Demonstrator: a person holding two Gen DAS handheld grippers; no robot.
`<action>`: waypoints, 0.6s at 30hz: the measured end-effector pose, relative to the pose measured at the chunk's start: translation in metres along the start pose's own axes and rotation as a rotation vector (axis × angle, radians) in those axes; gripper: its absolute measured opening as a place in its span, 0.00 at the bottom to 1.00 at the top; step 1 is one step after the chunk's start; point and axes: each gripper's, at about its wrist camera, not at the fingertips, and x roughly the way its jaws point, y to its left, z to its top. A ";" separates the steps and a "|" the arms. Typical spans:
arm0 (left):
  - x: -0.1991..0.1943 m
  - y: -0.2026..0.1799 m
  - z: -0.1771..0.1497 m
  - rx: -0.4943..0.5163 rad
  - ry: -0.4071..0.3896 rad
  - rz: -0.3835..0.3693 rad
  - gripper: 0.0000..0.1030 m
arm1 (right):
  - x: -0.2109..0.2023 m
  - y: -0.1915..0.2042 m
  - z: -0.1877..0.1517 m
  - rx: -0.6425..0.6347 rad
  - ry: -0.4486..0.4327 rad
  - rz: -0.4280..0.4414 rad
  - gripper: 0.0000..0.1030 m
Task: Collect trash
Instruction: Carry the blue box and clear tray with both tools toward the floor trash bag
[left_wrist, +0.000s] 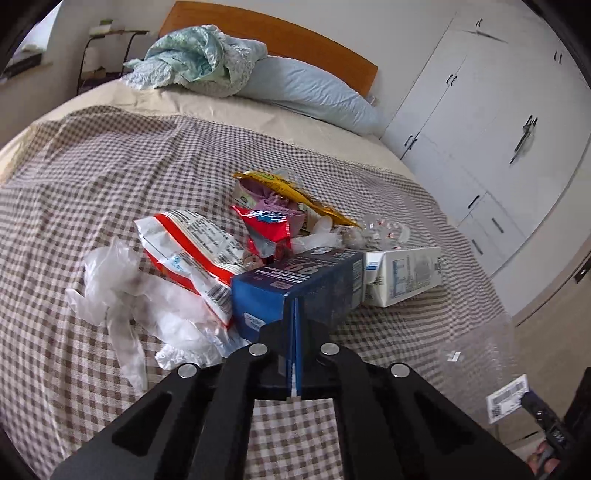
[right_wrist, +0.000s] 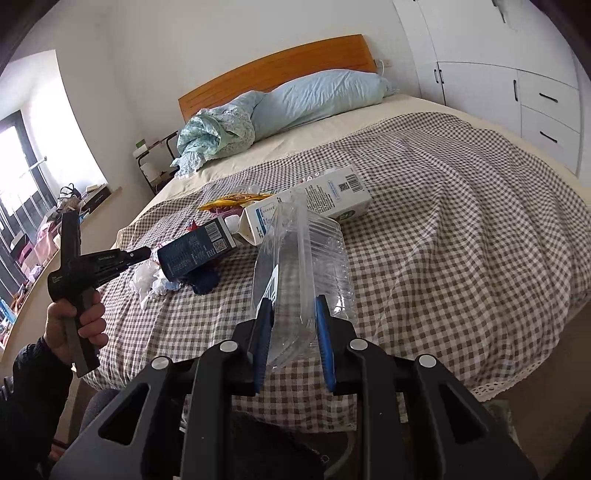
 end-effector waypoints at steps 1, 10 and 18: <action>0.009 0.005 0.001 0.022 0.022 0.019 0.59 | -0.004 -0.002 -0.002 0.006 0.000 0.003 0.23; 0.062 0.033 0.011 0.007 0.107 -0.165 0.69 | -0.006 -0.015 -0.019 0.022 0.050 -0.023 0.23; 0.084 0.044 0.015 0.003 0.098 -0.263 0.71 | 0.021 -0.012 -0.015 -0.001 0.095 -0.055 0.22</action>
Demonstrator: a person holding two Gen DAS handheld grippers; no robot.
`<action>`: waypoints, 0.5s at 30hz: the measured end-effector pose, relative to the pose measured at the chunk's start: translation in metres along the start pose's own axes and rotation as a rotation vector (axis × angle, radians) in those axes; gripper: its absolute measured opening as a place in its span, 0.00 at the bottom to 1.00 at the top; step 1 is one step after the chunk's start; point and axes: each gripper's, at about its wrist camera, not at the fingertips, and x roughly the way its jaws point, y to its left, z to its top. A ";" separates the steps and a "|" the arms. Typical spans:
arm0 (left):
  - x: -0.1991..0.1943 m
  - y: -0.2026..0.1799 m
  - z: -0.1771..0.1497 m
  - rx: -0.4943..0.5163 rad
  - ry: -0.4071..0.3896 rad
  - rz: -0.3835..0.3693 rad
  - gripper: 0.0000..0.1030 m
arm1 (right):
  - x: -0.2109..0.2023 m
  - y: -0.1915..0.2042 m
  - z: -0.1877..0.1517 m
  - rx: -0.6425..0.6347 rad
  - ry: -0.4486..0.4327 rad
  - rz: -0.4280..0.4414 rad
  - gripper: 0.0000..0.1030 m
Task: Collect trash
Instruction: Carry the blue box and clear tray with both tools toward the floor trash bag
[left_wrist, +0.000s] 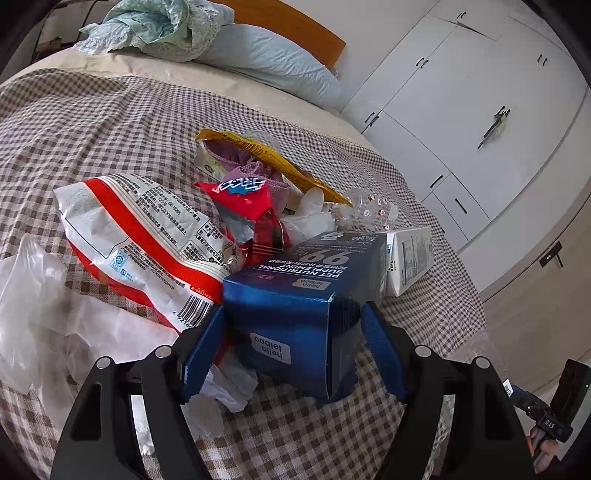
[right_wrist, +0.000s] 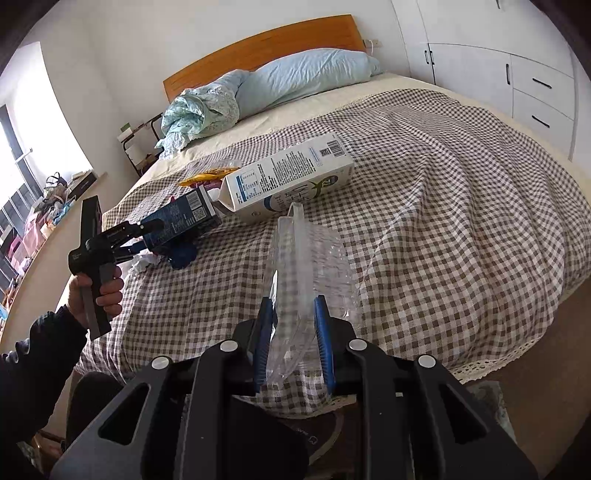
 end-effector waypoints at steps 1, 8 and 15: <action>0.001 0.001 0.003 -0.002 -0.002 0.001 0.71 | 0.002 0.003 0.001 -0.004 0.003 -0.004 0.22; 0.012 0.007 0.018 -0.106 -0.018 -0.005 0.77 | 0.005 0.016 0.000 -0.034 -0.001 0.010 0.21; -0.001 -0.042 0.006 -0.014 -0.072 -0.008 0.67 | 0.000 0.012 -0.004 -0.009 -0.004 0.028 0.20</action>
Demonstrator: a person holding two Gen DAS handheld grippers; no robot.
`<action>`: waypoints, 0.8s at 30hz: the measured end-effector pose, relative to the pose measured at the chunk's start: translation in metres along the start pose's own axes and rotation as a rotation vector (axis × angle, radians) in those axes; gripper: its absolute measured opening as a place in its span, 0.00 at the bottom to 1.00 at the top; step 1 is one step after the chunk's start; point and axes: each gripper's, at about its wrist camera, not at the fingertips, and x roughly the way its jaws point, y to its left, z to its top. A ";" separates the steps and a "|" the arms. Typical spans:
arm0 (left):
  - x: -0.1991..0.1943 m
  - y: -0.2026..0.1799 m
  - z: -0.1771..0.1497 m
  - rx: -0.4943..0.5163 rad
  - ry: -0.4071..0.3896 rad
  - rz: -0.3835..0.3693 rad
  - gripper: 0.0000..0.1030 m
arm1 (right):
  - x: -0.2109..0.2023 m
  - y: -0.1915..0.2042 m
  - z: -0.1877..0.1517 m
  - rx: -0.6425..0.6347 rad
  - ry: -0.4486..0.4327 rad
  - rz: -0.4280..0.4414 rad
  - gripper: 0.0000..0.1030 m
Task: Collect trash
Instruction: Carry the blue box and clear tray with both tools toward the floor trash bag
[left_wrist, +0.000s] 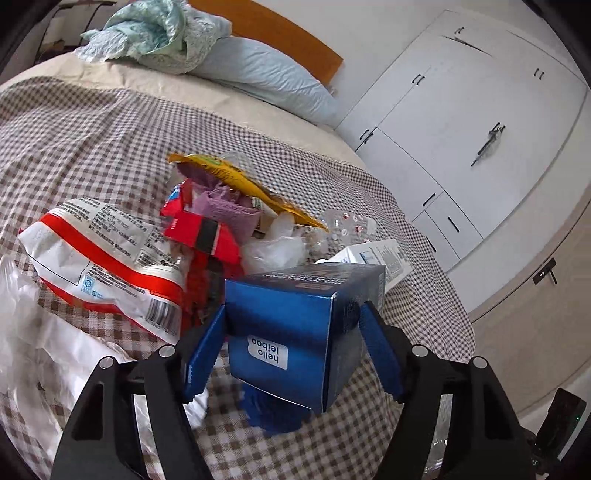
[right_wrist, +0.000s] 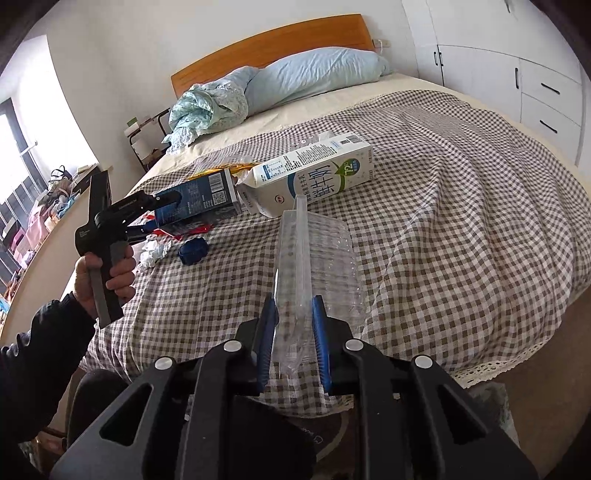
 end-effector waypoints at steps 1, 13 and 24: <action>-0.004 -0.009 -0.003 0.009 -0.009 0.013 0.67 | -0.001 -0.001 -0.001 0.004 -0.001 0.003 0.19; -0.096 -0.113 -0.019 0.173 -0.159 0.276 0.65 | -0.032 -0.025 -0.001 -0.014 -0.089 -0.014 0.09; -0.102 -0.244 -0.101 0.392 -0.060 0.141 0.64 | -0.115 -0.105 -0.039 0.002 -0.154 -0.170 0.09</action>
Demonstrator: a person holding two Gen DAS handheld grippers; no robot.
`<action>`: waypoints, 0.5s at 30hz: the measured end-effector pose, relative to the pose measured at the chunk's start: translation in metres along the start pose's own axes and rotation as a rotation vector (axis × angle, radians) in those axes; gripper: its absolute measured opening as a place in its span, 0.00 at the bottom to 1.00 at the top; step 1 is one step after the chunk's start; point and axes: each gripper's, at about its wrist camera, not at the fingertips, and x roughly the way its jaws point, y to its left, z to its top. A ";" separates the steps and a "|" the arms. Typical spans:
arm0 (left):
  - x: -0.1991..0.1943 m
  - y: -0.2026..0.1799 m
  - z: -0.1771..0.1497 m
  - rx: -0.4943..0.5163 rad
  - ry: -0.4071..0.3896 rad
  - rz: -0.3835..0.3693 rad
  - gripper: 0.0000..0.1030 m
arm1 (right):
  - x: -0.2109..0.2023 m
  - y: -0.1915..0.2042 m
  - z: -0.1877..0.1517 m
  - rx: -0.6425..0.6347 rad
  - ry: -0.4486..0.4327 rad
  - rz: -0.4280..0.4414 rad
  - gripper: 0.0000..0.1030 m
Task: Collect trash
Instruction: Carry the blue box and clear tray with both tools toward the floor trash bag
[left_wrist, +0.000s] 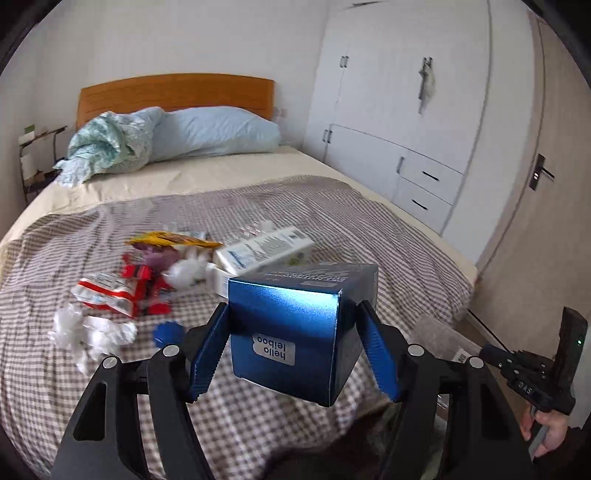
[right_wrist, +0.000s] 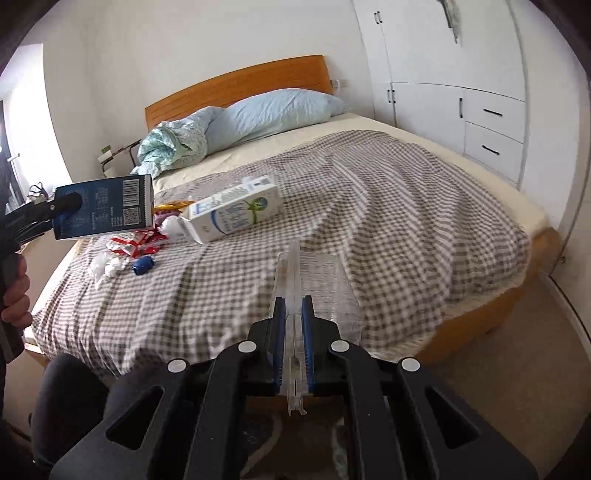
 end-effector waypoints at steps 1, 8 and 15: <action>0.007 -0.017 -0.008 0.024 0.030 -0.024 0.65 | -0.004 -0.013 -0.008 0.012 0.013 -0.015 0.09; 0.060 -0.135 -0.069 0.292 0.191 -0.117 0.65 | -0.001 -0.104 -0.107 0.081 0.197 -0.178 0.09; 0.116 -0.201 -0.106 0.434 0.328 -0.136 0.65 | 0.090 -0.140 -0.219 -0.019 0.415 -0.148 0.09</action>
